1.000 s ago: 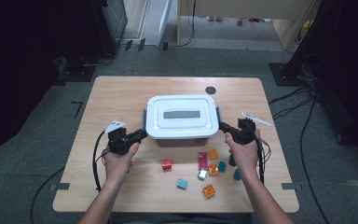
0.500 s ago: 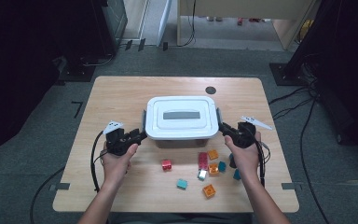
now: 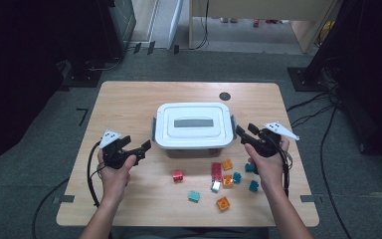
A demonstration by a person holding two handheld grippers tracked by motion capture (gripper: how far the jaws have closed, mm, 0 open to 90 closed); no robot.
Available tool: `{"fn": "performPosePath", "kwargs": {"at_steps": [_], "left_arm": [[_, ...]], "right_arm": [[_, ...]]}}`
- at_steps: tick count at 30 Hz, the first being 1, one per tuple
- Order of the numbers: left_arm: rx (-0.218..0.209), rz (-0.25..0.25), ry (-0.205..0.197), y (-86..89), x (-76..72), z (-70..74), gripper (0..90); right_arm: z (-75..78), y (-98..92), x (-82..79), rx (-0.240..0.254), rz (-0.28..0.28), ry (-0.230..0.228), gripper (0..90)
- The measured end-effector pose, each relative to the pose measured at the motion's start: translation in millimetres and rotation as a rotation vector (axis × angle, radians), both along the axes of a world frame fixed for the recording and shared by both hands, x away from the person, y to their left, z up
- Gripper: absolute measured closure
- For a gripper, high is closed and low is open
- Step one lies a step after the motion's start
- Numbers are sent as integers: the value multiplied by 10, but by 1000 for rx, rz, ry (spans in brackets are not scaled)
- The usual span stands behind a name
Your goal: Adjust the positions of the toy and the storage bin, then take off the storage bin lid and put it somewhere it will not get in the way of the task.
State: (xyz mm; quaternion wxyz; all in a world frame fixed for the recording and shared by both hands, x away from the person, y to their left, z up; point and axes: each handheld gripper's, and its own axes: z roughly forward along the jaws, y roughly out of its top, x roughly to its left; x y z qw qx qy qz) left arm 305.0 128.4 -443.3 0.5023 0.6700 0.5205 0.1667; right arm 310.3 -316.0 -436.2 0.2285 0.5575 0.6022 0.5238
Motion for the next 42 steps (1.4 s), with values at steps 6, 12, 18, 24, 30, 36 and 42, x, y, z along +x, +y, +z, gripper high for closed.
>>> {"fn": "performPosePath", "kwargs": {"at_steps": [6,12,18,24,30,36,42], "left_arm": [[20,34,26,172,-2,-78,125],[49,59,37,247,5,-139,126],[87,66,53,286,-18,-224,129],[82,70,60,329,-19,-244,130],[92,75,66,352,-15,-279,132],[113,89,75,424,-21,-339,134],[146,102,85,509,-62,-424,134]], "right_arm": [[91,-97,2,-44,63,-84,530],[126,-106,22,-75,124,-119,562],[173,-113,86,-35,158,-85,557],[290,-21,107,-64,219,-69,457],[450,57,133,-114,264,-133,420],[586,168,237,-151,342,-149,408],[671,316,344,-174,453,-158,425]]}}
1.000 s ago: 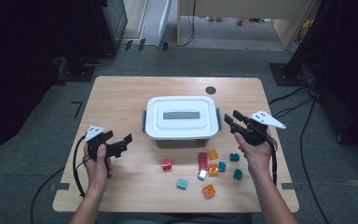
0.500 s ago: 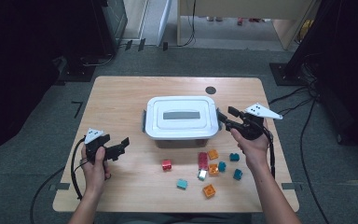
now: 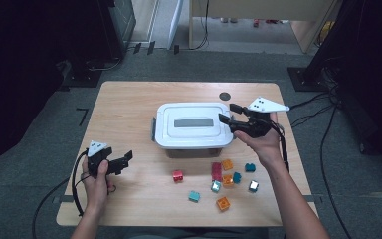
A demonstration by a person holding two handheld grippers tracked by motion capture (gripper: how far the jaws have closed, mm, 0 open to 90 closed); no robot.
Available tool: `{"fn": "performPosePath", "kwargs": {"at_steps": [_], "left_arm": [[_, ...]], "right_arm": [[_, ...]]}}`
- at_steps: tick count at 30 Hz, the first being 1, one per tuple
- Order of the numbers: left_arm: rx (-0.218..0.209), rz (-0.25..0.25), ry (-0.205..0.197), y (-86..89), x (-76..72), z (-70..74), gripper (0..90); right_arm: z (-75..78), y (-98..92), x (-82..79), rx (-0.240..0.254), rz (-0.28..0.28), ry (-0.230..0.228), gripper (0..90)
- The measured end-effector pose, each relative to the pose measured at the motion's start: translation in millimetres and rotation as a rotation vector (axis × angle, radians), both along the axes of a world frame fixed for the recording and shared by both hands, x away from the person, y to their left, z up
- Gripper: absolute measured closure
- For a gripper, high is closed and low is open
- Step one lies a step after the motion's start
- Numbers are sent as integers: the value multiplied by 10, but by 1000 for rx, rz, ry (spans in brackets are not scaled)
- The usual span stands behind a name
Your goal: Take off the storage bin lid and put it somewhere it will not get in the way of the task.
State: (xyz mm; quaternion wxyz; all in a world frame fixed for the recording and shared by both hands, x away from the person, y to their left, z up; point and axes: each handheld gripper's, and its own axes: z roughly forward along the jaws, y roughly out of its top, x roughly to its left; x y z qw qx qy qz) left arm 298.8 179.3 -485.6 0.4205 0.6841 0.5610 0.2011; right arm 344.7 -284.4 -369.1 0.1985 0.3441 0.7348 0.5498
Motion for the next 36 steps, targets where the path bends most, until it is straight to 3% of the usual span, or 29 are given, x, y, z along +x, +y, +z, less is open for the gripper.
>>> {"fn": "performPosePath", "kwargs": {"at_steps": [4,6,11,17,18,24,28,29,34,36], "left_arm": [[18,3,9,49,-28,-60,134],[23,4,12,70,-40,-84,135],[55,4,27,117,-76,-149,135],[88,-2,60,186,-127,-253,138],[88,-4,66,197,-135,-262,139],[92,-10,78,246,-169,-302,139],[109,-12,71,244,-183,-315,139],[117,-12,68,234,-184,-317,139],[145,-25,68,205,-190,-319,139],[158,-25,69,195,-190,-319,138]], "right_arm": [[43,156,60,-34,75,-14,433],[47,174,73,-35,84,-14,435],[70,269,156,-40,146,1,496],[31,367,272,-61,258,31,588],[5,384,321,-79,300,44,629],[-66,432,448,-134,379,35,714],[-83,469,569,-152,461,63,740],[-87,491,625,-178,500,80,751],[-92,516,721,-193,567,97,714],[-89,557,762,-224,572,95,688]]}}
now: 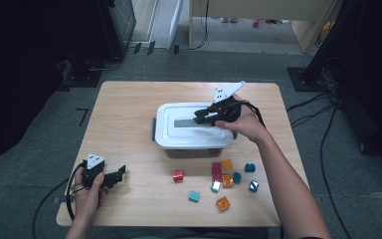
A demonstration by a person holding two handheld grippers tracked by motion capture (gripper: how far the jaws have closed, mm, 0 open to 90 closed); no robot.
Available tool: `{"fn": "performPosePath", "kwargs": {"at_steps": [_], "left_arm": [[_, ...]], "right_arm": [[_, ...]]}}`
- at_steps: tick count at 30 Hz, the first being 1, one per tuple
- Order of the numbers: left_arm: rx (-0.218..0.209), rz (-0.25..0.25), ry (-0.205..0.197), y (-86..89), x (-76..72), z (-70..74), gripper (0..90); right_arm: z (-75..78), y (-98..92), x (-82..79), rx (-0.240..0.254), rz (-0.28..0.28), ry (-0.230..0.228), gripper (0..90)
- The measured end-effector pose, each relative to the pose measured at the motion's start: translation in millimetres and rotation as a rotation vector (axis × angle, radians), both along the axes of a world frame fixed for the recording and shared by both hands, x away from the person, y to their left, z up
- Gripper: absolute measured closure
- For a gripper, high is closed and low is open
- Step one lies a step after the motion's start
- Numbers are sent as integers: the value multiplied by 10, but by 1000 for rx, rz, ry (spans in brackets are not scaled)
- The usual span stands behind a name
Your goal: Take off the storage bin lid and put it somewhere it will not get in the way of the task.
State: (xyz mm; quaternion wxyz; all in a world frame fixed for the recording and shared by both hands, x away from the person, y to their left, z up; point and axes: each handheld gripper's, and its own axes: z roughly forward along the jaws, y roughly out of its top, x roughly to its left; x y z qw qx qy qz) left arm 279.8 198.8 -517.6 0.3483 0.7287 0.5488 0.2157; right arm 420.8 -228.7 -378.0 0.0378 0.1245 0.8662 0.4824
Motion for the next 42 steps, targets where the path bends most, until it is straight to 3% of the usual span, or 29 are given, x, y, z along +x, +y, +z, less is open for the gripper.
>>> {"fn": "performPosePath", "kwargs": {"at_steps": [5,12,17,20,23,29,42], "left_arm": [[75,-10,-1,-78,-2,-8,136],[73,-9,-1,-87,-2,-9,133],[74,-9,0,-88,-2,-9,131],[74,-10,0,-88,0,-9,129],[74,-11,1,-89,2,-9,127],[74,-11,1,-89,3,-9,127],[75,-15,2,-87,4,-8,127]], "right_arm": [[-9,132,68,-57,27,-13,649],[-142,233,134,-110,50,7,619],[-169,185,163,-82,56,30,603],[-176,185,136,-88,65,-3,605],[-165,187,133,-99,87,-11,661],[-107,227,169,-148,124,-23,677],[4,131,161,-90,102,-50,681]]}}
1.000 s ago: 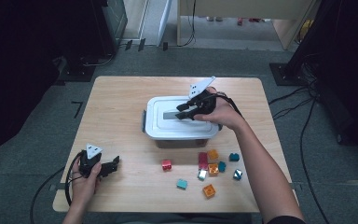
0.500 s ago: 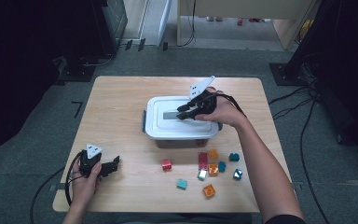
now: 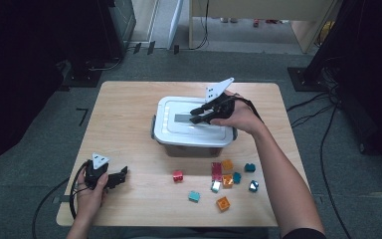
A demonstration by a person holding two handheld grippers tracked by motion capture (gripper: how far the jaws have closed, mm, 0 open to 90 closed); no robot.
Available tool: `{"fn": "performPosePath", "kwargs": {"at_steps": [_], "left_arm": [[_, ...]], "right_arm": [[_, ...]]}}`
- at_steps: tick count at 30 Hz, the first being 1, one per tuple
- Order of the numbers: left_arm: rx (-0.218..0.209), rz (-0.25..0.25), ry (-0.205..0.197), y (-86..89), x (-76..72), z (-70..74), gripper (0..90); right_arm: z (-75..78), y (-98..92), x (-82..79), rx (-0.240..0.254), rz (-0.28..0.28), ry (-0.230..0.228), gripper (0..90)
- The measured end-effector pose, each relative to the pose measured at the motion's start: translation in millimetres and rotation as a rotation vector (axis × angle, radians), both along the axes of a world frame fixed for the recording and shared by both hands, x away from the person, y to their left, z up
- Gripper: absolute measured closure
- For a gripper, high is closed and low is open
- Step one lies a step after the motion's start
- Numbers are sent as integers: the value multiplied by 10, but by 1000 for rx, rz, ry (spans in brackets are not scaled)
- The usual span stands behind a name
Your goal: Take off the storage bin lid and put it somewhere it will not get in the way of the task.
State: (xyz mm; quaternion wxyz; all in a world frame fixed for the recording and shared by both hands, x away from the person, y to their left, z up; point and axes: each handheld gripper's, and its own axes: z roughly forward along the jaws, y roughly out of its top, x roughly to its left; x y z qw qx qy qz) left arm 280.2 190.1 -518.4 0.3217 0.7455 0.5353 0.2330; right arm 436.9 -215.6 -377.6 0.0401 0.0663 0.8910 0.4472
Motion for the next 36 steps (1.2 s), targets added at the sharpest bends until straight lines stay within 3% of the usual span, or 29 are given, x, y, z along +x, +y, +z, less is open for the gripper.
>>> {"fn": "performPosePath", "kwargs": {"at_steps": [7,14,28,36], "left_arm": [[0,0,-1,-1,1,0,127],[1,0,-1,0,1,0,127],[-1,1,-2,-3,4,-1,127],[-3,2,-2,-7,5,-2,127]], "right_arm": [[130,-121,-22,46,-31,-13,681],[210,-232,-40,52,-71,-19,681],[347,-538,-93,69,-225,-33,681],[314,-801,-114,83,-317,-20,681]]}}
